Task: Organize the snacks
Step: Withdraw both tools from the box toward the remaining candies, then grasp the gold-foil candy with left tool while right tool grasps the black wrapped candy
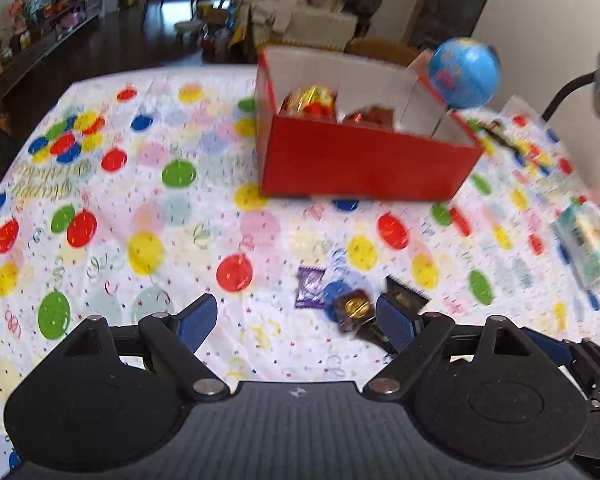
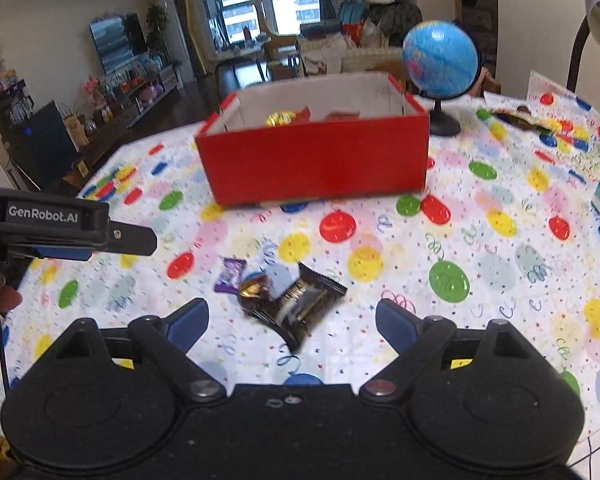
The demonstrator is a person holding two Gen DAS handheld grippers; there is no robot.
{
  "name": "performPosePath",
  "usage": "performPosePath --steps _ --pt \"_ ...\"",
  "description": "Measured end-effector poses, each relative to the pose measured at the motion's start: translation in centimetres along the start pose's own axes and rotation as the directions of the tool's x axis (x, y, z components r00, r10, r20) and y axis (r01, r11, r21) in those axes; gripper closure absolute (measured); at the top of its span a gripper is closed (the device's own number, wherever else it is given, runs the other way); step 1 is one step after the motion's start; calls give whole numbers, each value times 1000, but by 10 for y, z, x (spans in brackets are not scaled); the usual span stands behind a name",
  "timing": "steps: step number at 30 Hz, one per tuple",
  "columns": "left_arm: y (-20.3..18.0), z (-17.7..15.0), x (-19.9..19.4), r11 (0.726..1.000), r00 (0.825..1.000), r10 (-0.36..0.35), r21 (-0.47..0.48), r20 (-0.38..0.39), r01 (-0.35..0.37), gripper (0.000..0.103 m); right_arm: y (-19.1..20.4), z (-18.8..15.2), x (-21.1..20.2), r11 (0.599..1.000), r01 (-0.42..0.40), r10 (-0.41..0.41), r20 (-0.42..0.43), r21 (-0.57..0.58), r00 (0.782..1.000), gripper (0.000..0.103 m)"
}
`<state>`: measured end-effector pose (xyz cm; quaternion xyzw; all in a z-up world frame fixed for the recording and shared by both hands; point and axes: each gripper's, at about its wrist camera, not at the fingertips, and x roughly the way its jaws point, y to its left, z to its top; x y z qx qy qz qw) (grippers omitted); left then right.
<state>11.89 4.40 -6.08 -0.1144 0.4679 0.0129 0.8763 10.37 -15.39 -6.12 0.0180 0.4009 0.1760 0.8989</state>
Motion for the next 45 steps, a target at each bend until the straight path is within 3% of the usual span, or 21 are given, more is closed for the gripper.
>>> performPosePath --steps 6,11,17,20,26,28,31,36,45 --pt "-7 0 46 999 996 22 -21 -90 -24 16 -21 4 37 996 47 -44 -50 70 998 21" --pt "-12 1 76 998 987 22 -54 -161 -31 16 -25 6 68 998 21 -15 -114 56 993 29" --pt "-10 6 100 990 971 -39 -141 -236 6 17 -21 10 90 998 -52 57 -145 40 988 30" --pt "-13 6 107 988 967 -35 -156 -251 -5 17 -20 10 99 998 -56 62 -173 36 983 34" --pt "-13 11 118 979 960 -65 -204 -273 8 27 -27 11 111 994 -87 99 -191 72 977 39" --pt "-18 12 121 979 955 -80 -204 -284 22 35 -24 11 111 993 -102 111 -190 57 976 43" --pt "-25 10 122 980 954 -92 -196 -285 36 43 -23 12 111 990 -127 136 -193 60 972 57" --pt "-28 10 123 978 951 -113 -201 -287 56 68 -29 10 106 986 -143 156 -188 82 970 63" --pt "-7 10 110 967 953 -125 -248 -277 55 71 -54 2 78 988 -84 103 -149 129 984 70"
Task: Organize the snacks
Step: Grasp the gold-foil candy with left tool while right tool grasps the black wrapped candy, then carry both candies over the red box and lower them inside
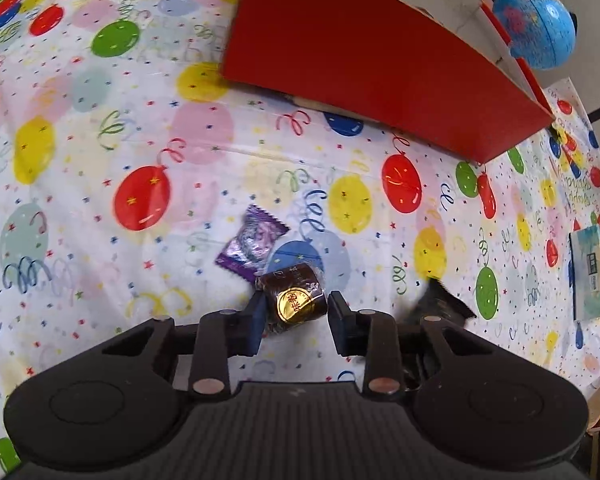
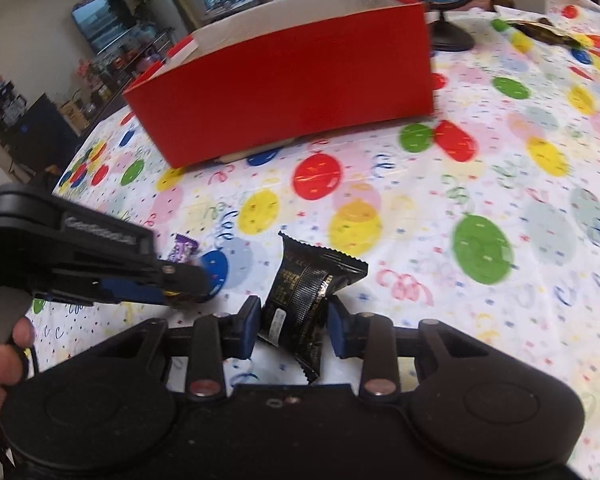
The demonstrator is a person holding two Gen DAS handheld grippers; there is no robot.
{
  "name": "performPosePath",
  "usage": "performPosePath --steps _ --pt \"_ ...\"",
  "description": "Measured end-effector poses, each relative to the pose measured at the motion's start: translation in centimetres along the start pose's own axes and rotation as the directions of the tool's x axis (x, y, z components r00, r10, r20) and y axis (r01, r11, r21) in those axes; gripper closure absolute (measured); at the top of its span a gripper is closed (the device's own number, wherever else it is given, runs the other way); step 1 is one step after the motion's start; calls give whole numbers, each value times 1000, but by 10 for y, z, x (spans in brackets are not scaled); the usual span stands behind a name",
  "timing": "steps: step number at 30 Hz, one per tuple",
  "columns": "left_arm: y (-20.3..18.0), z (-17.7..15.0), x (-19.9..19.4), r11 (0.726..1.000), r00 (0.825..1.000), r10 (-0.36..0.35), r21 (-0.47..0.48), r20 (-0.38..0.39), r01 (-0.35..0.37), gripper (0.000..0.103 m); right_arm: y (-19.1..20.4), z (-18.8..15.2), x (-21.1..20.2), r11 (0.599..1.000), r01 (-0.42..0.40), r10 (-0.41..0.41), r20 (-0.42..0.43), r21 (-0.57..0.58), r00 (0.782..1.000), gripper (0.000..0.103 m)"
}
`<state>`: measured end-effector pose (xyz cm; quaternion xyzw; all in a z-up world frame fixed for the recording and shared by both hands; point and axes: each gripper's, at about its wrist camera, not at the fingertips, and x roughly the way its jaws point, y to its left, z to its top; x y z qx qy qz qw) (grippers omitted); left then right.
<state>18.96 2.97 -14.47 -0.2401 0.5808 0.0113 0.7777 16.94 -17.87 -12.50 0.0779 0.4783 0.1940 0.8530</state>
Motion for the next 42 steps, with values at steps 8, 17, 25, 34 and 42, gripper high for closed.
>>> performPosePath --steps 8,17,25,34,42 --pt "22 -9 -35 998 999 -20 -56 36 22 71 -21 -19 -34 993 56 -62 53 104 997 70" --pt "8 -34 -82 998 990 -26 61 141 17 71 -9 -33 -72 989 71 -89 138 130 986 70" --pt "-8 -39 -125 987 971 -72 157 227 37 71 9 -29 -104 992 64 -86 226 105 970 70" --pt "-28 -16 -169 971 944 -137 229 299 68 71 32 12 -138 998 59 -59 325 12 944 70" --pt "-59 25 -197 956 914 -160 287 373 50 71 55 77 -148 995 41 -3 385 -90 923 70"
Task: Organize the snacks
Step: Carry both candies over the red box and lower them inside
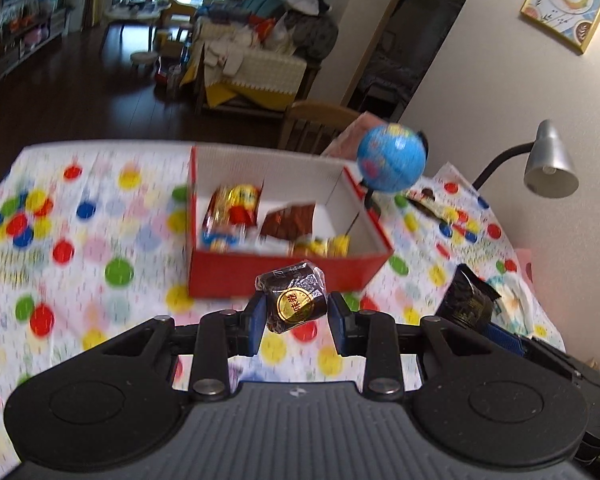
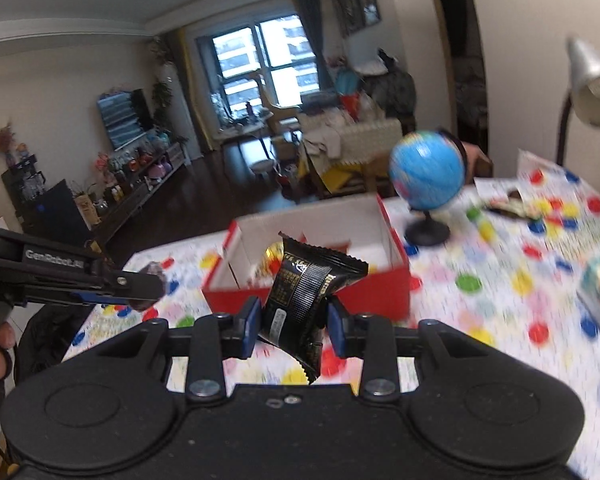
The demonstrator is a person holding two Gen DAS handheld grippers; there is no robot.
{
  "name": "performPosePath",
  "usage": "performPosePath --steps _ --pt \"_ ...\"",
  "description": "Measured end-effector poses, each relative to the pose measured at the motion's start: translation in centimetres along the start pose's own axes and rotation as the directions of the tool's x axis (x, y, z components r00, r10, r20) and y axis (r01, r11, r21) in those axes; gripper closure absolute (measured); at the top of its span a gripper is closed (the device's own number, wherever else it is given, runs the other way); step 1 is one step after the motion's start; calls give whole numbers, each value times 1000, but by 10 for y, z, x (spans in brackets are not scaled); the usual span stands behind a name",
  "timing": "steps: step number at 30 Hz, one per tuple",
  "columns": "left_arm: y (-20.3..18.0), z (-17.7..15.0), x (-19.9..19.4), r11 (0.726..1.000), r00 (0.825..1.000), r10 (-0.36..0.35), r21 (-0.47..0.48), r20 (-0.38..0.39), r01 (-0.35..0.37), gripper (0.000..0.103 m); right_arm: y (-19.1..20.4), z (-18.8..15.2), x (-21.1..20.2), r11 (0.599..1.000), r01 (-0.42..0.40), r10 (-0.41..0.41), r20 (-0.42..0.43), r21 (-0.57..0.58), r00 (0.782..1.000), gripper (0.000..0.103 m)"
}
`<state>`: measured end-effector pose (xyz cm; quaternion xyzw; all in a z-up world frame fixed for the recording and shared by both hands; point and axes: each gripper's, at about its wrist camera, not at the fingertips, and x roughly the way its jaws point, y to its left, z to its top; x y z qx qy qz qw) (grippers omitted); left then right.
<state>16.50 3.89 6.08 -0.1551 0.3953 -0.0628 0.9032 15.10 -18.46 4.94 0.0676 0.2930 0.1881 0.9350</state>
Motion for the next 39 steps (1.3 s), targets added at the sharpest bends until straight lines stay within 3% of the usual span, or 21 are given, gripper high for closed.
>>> performPosePath --steps 7,14,29,39 --pt "-11 35 16 999 999 16 49 43 -18 71 3 47 31 998 -8 11 32 -68 999 70" --pt "-5 62 65 998 998 60 34 18 -61 71 -8 69 89 997 4 -6 -24 -80 1000 70" --pt "27 76 197 983 975 185 16 -123 -185 71 -37 50 209 993 10 -36 -224 -118 974 70" --pt "43 64 240 973 954 231 30 -189 -230 71 -40 32 243 994 -17 -18 -304 -112 952 70"
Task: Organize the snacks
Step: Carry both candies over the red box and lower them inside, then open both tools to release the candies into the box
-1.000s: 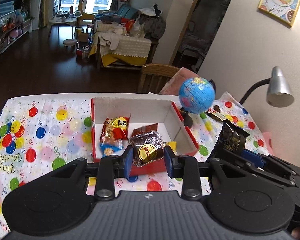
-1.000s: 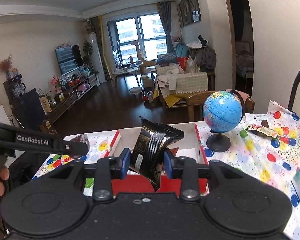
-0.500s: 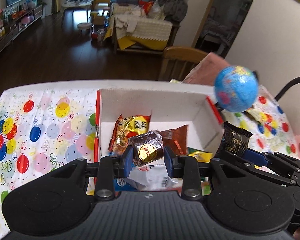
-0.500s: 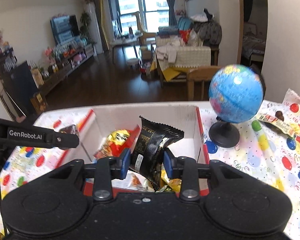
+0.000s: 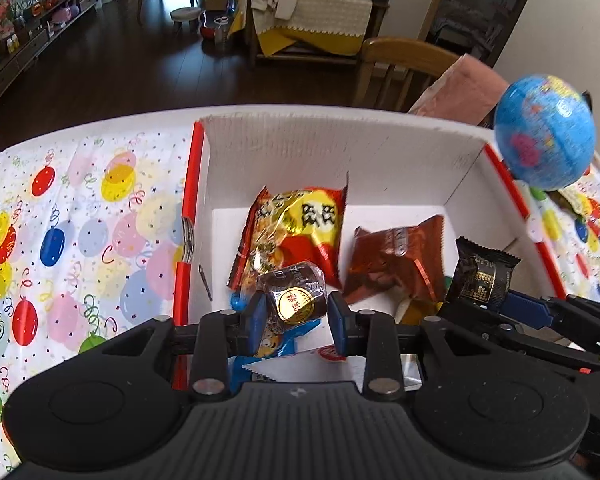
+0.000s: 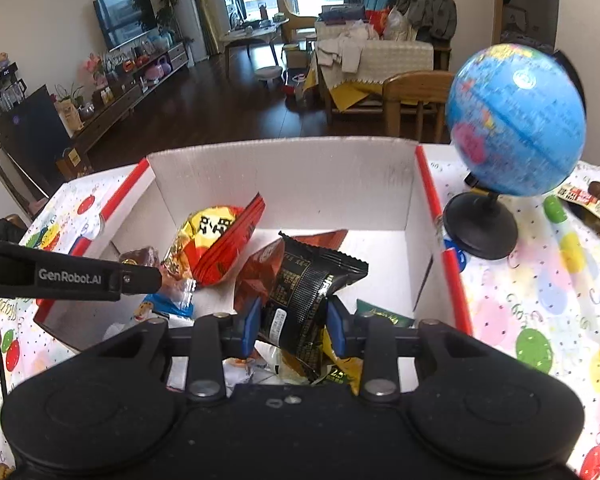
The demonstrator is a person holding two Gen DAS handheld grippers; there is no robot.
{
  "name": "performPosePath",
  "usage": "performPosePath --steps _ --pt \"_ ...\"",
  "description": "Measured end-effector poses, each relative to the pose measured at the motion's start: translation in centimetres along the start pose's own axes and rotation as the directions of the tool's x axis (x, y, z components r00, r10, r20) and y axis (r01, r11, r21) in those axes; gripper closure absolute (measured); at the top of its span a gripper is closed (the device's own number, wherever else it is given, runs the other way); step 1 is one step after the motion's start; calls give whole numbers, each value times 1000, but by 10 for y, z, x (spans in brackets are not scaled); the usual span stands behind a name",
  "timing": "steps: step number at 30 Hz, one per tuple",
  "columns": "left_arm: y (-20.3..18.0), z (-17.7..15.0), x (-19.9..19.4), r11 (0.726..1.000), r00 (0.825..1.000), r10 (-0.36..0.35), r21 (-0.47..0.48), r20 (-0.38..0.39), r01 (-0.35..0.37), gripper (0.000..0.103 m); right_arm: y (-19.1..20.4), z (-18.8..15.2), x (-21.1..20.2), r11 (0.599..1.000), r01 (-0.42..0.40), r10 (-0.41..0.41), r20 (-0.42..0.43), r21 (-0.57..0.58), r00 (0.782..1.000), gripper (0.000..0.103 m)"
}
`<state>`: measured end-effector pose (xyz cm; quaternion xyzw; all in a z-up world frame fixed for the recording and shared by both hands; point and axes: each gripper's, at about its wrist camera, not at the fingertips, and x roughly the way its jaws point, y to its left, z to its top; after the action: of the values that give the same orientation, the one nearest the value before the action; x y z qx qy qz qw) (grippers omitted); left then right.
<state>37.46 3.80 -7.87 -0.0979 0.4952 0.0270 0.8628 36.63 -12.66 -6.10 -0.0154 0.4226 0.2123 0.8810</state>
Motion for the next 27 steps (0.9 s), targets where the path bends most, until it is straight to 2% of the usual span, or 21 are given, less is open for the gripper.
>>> performPosePath --steps 10,19,21,23,27 --pt "-8 -2 4 998 999 24 50 28 -26 71 -2 1 10 1000 -7 7 -30 -8 1000 68" --pt "-12 -8 -24 998 998 12 67 63 -16 70 4 0 -16 1000 -3 3 7 -8 1000 60" --pt "-11 -11 -33 998 997 8 64 72 -13 60 7 0 -25 1000 -1 1 22 -9 1000 58" --pt "-10 -15 -44 998 996 -5 59 89 -1 54 10 -2 -36 1000 3 -3 38 -10 999 55" --pt "-10 -25 -66 998 993 -17 69 113 10 53 17 -7 -57 1000 8 -7 68 -12 998 52"
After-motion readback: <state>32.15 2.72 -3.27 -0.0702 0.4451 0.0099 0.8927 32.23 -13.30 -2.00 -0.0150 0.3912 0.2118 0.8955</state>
